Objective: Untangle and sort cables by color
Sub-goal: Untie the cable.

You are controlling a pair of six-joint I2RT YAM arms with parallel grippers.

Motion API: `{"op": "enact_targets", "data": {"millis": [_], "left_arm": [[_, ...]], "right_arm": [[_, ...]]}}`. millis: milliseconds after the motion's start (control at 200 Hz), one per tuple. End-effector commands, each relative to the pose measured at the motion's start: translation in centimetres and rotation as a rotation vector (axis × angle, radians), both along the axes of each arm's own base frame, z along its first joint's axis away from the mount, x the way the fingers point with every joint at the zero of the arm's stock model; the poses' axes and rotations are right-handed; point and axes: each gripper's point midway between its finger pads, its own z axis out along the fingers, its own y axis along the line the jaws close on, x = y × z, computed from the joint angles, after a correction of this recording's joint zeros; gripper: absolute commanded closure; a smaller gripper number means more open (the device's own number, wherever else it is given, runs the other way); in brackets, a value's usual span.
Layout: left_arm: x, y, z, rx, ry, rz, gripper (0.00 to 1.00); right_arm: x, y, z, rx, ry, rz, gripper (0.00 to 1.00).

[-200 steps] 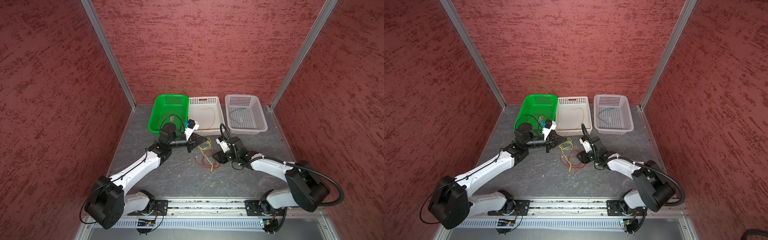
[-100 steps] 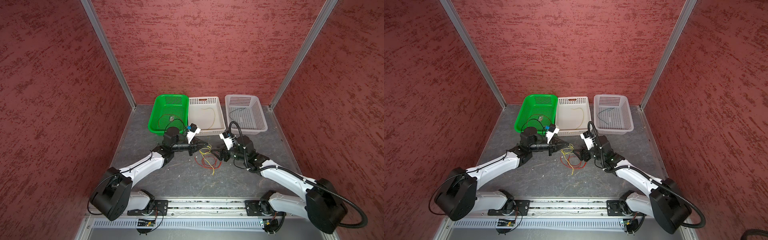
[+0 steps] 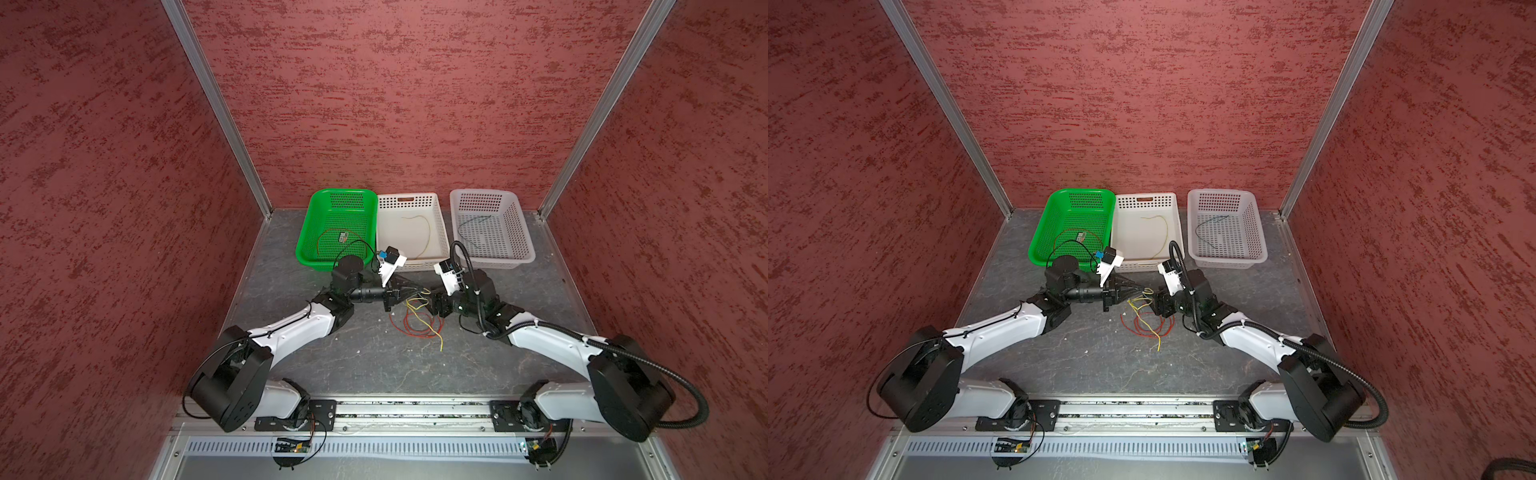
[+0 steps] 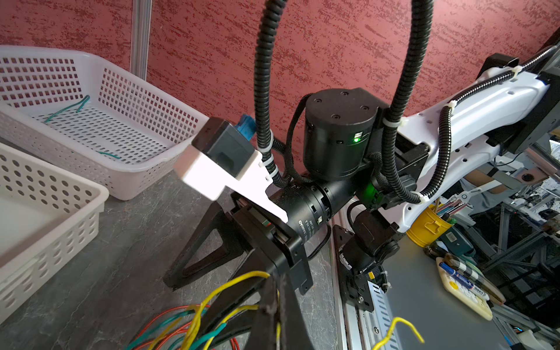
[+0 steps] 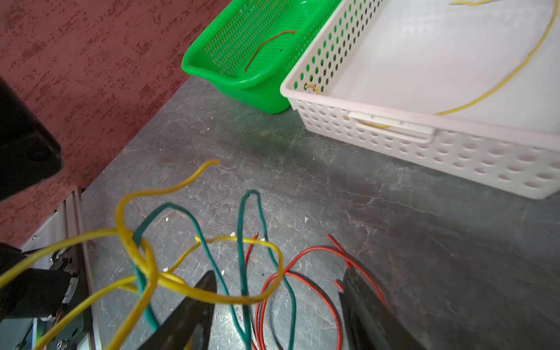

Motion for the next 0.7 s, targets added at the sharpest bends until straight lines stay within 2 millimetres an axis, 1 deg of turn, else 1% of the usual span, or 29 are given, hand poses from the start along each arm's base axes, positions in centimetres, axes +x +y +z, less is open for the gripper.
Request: {"op": "enact_targets", "data": {"millis": [0,210,376,466,576,696], "left_arm": [[0.3,-0.4,1.6,-0.045,-0.016,-0.002,1.00],[0.1,-0.7,2.9,-0.114,0.006,-0.013,1.00],[-0.6,-1.0,4.2,-0.165,0.025,-0.050,1.00],[-0.9,-1.1,5.0,-0.191,0.034,-0.071,1.00],[-1.3,-1.1,6.2,-0.210,0.028,-0.085,1.00],[-2.0,-0.7,7.8,-0.221,0.005,-0.089,1.00]], "right_arm": [[1.6,0.5,3.2,0.075,-0.092,-0.057,0.35],[2.8,0.0,3.7,0.098,-0.105,-0.130,0.41],[3.5,-0.7,3.3,0.078,-0.109,-0.186,0.51],[3.6,-1.3,3.5,0.085,-0.122,-0.221,0.57],[3.6,-2.2,3.7,0.089,-0.138,-0.267,0.64],[3.8,-2.8,3.0,0.054,-0.126,-0.292,0.69]]}}
